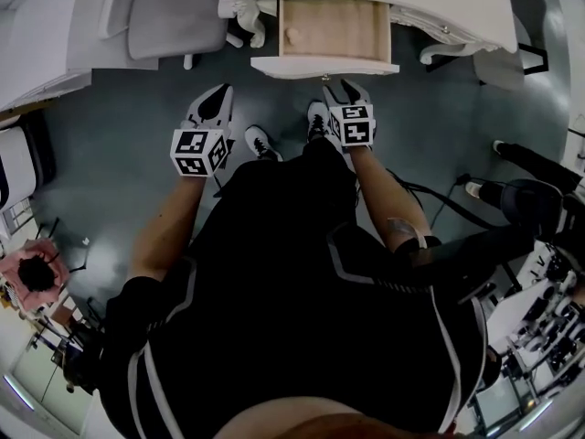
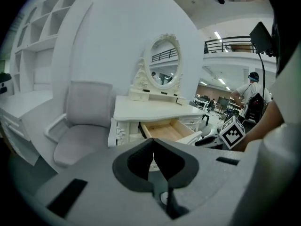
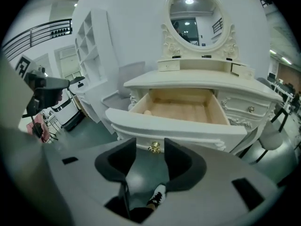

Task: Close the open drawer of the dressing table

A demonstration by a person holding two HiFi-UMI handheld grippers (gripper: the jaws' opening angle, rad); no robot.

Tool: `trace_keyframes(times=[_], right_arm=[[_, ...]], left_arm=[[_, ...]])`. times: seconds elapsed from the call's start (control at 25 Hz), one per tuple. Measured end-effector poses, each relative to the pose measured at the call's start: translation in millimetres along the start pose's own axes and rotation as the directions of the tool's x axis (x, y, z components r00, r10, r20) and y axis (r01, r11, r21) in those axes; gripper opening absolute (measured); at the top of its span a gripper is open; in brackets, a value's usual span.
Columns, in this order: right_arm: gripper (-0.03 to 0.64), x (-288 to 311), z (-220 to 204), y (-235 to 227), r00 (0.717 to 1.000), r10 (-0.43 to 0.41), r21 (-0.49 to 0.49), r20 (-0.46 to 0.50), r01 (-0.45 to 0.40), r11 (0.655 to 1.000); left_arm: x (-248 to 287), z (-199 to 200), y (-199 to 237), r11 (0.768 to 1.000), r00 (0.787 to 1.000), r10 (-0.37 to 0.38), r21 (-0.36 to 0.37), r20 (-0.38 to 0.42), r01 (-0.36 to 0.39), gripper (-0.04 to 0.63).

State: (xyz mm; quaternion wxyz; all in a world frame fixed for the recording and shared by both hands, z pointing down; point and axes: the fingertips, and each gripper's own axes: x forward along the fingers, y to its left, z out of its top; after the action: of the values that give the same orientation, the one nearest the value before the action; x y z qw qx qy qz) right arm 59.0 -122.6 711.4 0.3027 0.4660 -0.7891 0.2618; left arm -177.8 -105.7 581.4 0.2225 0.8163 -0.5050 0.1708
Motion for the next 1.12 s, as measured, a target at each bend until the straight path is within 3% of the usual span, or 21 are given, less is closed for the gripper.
trace_keyframes(times=[0.4,0.64,0.8,1.12], right_arm=[[0.206,46,-34,-4,0.996,-0.07,0.086,-0.059,0.075,0.993],[0.204,66,-39,-8,0.995,-0.07,0.083,-0.07,0.076,0.994],[0.138,72,-34,-9,0.994,-0.084,0.086,-0.063,0.089,0.992],[0.14,82,-24,-14,0.996,-0.05,0.075,-0.074,0.055,0.996]], left_arm=[[-19,-26,8,0.999,0.999,0.032,-0.011,-0.038,-0.032,0.005],[-24,-25,5,0.999,0.999,0.037,-0.025,-0.034,-0.037,0.005],[-28,-25,8,0.998,0.997,0.066,-0.014,-0.049,-0.067,0.005],[-23,-13,8,0.995,0.995,0.094,-0.026,-0.038,-0.095,0.005]])
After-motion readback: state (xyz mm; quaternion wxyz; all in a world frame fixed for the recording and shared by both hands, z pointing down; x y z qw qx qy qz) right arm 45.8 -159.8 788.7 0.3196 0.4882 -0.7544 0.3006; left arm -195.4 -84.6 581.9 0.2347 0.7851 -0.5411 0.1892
